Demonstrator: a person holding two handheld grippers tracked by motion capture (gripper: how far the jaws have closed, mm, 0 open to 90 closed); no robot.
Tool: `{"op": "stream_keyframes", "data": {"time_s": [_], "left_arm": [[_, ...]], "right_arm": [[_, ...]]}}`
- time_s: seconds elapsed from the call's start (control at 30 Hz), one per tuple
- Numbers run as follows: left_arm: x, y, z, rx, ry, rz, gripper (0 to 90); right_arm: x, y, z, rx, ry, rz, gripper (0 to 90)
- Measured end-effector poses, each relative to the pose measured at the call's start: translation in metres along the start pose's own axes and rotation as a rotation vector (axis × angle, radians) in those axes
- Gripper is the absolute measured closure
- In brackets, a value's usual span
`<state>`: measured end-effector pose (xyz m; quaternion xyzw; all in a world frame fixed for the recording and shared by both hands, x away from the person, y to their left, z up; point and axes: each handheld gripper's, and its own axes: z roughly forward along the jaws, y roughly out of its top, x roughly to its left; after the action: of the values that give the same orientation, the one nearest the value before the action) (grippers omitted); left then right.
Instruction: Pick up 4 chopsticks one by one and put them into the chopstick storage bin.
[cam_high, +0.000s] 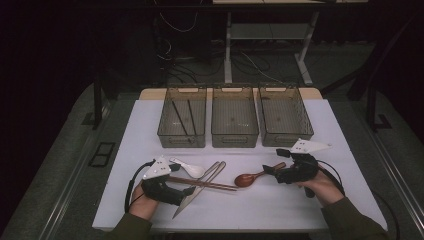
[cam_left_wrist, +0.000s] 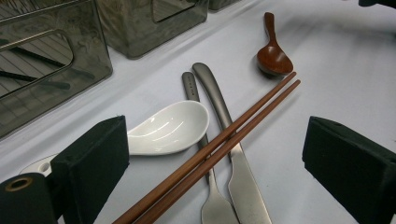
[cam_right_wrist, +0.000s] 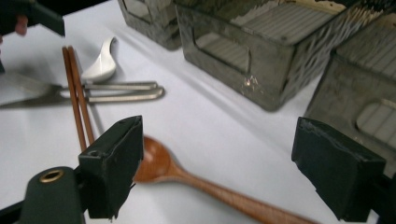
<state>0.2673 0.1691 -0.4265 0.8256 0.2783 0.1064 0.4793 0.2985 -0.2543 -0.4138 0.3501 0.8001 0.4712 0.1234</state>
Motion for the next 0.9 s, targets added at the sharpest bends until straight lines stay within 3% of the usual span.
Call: {"op": "stream_keyframes", "data": {"time_s": [0.33, 0.73, 0.9], "left_arm": [[0.001, 0.000, -0.002, -0.009, 0.007, -0.005, 6.0], [0.001, 0.003, -0.002, 0.003, 0.078, -0.023, 5.8], [0.003, 0.007, -0.005, 0.003, 0.075, -0.031, 5.9]], "right_arm": [[-0.001, -0.023, -0.016, 0.015, -0.010, 0.002, 16.6], [-0.006, -0.048, -0.034, 0.045, -0.039, 0.015, 16.6], [-0.005, -0.050, -0.036, 0.049, -0.035, 0.017, 16.6]]}}
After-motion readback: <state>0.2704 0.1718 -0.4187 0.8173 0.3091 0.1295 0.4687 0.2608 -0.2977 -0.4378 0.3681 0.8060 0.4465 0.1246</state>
